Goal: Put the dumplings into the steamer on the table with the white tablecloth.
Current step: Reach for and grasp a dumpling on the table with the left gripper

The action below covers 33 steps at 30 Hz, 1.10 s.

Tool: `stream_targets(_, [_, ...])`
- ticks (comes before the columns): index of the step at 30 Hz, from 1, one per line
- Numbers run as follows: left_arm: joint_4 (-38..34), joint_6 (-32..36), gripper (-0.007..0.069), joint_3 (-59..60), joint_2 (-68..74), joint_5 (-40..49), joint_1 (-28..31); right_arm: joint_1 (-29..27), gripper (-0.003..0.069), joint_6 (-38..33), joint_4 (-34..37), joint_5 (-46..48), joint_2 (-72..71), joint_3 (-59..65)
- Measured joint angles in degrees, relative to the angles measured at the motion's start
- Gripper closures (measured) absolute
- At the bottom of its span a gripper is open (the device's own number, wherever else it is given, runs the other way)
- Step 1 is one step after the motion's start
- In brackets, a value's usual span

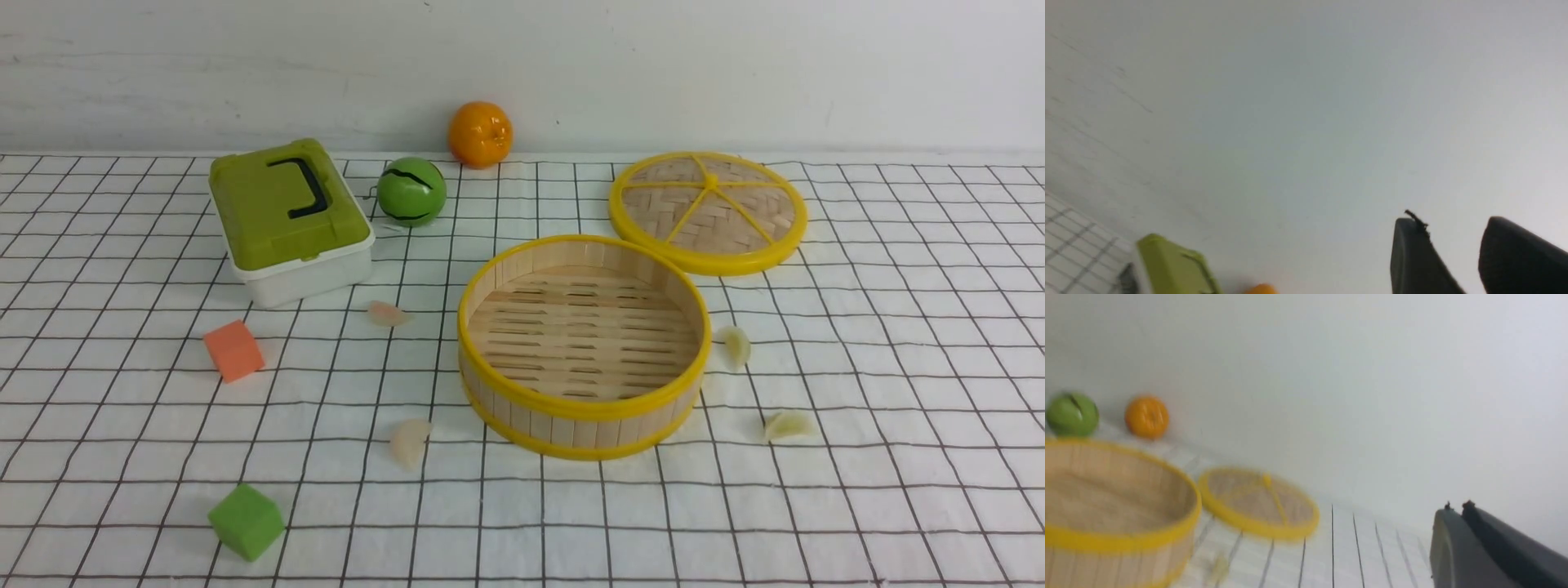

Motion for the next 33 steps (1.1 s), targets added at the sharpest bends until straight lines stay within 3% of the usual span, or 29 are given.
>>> stream_targets(1, [0.0, -1.0, 0.0388, 0.0, 0.0, -0.5, 0.0, 0.0, 0.0628, 0.0, 0.0, 0.0, 0.0, 0.0])
stream_targets(3, [0.1, -5.1, 0.0388, 0.0, 0.0, -2.8, 0.0, 0.0, 0.0624, 0.0, -1.8, -15.5, 0.0, 0.0])
stream_targets(6, [0.6, -6.0, 0.0397, -1.2, 0.0, -0.3, 0.0, 0.0, 0.0621, 1.7, -3.0, -24.3, 0.0, 0.0])
stream_targets(11, [6.4, -4.2, 0.0516, -11.7, 0.9, 14.2, 0.0, 0.0, 0.0618, 7.3, -1.1, -24.3, 0.0, -2.5])
stream_targets(13, [8.7, -2.8, 0.0568, -15.6, 2.8, 18.0, 0.0, 0.0, 0.0618, 8.0, 0.2, -20.1, 0.0, -5.5])
stream_targets(15, [11.3, -1.1, 0.0637, -20.9, 8.0, 21.2, 0.0, 0.0, 0.0618, 8.2, 1.7, -9.9, 0.7, -12.7])
stream_targets(18, [12.8, -0.7, 0.0637, -25.6, 17.2, 21.3, 0.0, 0.0, 0.0618, 8.1, 3.0, 8.7, 4.9, -24.0])
stream_targets(19, [12.8, -0.7, 0.0637, -26.1, 18.5, 21.5, 0.0, 0.0, 0.0618, 8.1, 3.1, 10.1, 5.7, -24.0])
stream_targets(20, [13.0, -1.2, 0.0637, -27.8, 22.1, 22.7, 0.0, 0.0, 0.0618, 8.0, 3.4, 19.6, 8.5, -28.2])
stream_targets(24, [13.1, -2.8, 0.0637, -37.9, 37.5, 37.1, -1.1, 0.0, 0.0618, 7.8, 4.0, 43.3, 20.2, -35.2])
stream_targets(27, [12.4, -0.1, 0.0637, -46.2, 46.8, 50.2, -4.5, 0.3, 0.0636, 5.0, 7.8, 54.7, 27.1, -35.8])
stream_targets(29, [9.4, 5.6, 0.0637, -52.1, 53.7, 58.8, -8.4, 1.8, 0.0670, 0.0, 14.3, 59.9, 31.6, -35.8])
stream_targets(31, [7.3, 8.7, 0.0637, -54.3, 56.8, 62.0, -10.4, 2.7, 0.0678, -3.0, 17.7, 61.2, 33.2, -35.7])
stream_targets(33, [2.2, 16.8, 0.0637, -58.8, 64.9, 67.8, -15.8, 5.3, 0.0681, -11.3, 25.7, 61.7, 37.1, -34.9])
